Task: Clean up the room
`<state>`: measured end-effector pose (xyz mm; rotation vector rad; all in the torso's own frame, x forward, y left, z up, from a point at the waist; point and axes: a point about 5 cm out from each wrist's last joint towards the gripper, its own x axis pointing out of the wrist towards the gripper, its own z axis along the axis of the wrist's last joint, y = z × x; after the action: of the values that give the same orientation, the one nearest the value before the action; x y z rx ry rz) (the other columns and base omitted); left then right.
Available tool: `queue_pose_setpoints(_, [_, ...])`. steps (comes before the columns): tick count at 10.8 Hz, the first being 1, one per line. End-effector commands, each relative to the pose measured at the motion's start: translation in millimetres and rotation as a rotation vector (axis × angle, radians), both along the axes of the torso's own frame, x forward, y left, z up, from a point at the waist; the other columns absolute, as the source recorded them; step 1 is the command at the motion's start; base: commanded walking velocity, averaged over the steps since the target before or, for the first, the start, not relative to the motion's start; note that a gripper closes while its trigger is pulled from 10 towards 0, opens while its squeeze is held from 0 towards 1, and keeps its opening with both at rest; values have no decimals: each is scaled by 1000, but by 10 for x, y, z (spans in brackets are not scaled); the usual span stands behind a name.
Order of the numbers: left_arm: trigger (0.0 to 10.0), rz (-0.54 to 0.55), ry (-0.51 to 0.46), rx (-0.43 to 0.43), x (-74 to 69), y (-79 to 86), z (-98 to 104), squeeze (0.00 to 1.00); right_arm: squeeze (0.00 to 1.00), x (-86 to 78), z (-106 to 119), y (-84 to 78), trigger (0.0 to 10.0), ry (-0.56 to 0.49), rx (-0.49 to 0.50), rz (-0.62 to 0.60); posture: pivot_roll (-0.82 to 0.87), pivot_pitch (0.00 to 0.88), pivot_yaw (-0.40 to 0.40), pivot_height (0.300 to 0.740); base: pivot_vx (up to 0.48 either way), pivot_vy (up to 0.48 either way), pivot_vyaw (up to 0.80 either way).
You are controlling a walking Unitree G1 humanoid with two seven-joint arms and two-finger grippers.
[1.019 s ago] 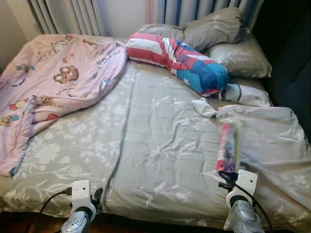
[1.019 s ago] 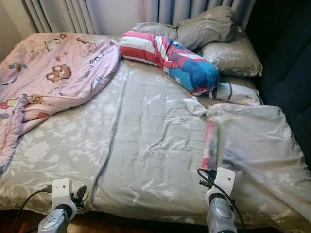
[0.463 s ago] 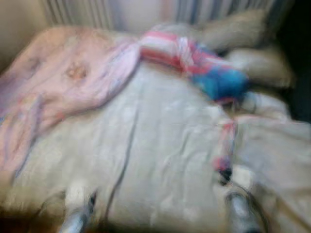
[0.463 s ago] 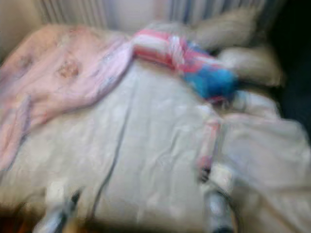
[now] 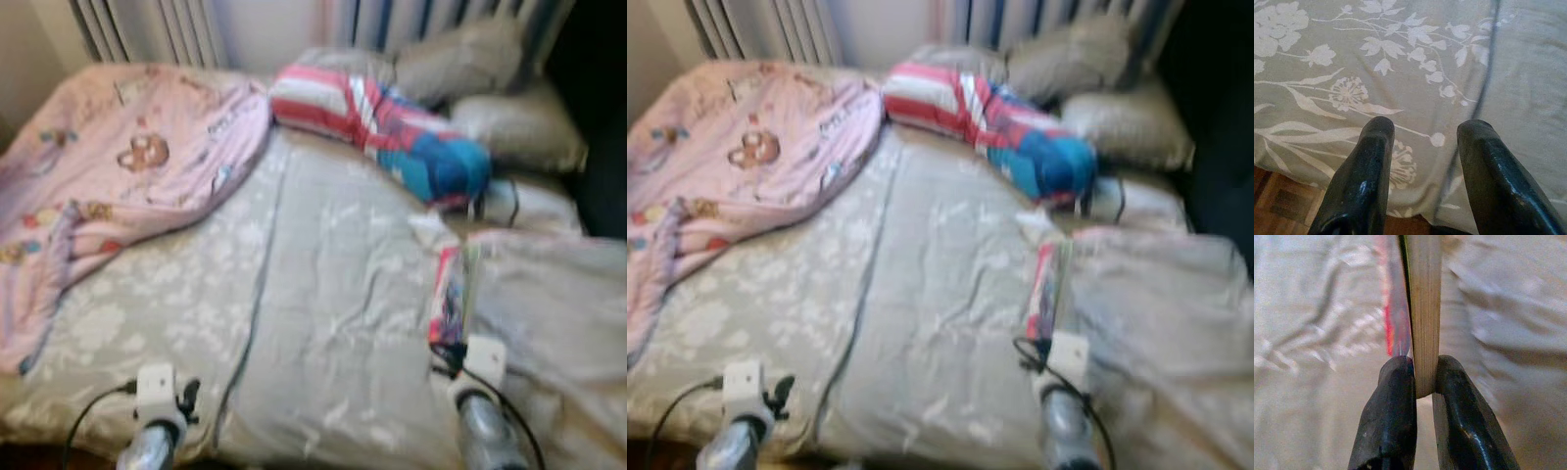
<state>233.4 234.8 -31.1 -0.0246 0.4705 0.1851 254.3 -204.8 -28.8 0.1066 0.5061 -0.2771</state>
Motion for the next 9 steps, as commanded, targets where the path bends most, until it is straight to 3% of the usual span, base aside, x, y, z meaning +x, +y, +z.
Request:
queue_pose_setpoints(1, [10000,-1,24,-1,-64,-3,-48,0,0,15,34,-69,10000,-21,-4,-35,148,161,-49,740,0,0,0])
queue_pose_setpoints(5, [10000,-16,47,10,-201,32,-113,0,0,12,-2,-86,10000,64,-49,-24,156,210,-40,740,0,0,0])
queue_pose_setpoints(7, [10000,-25,52,17,-256,57,-129,0,0,71,13,-20,10000,72,-5,20,166,233,-34,740,0,0,0])
queue_pose_setpoints(9, [10000,-28,56,22,-278,77,-134,0,0,207,160,50,10000,-63,21,64,164,241,-34,740,0,0,0])
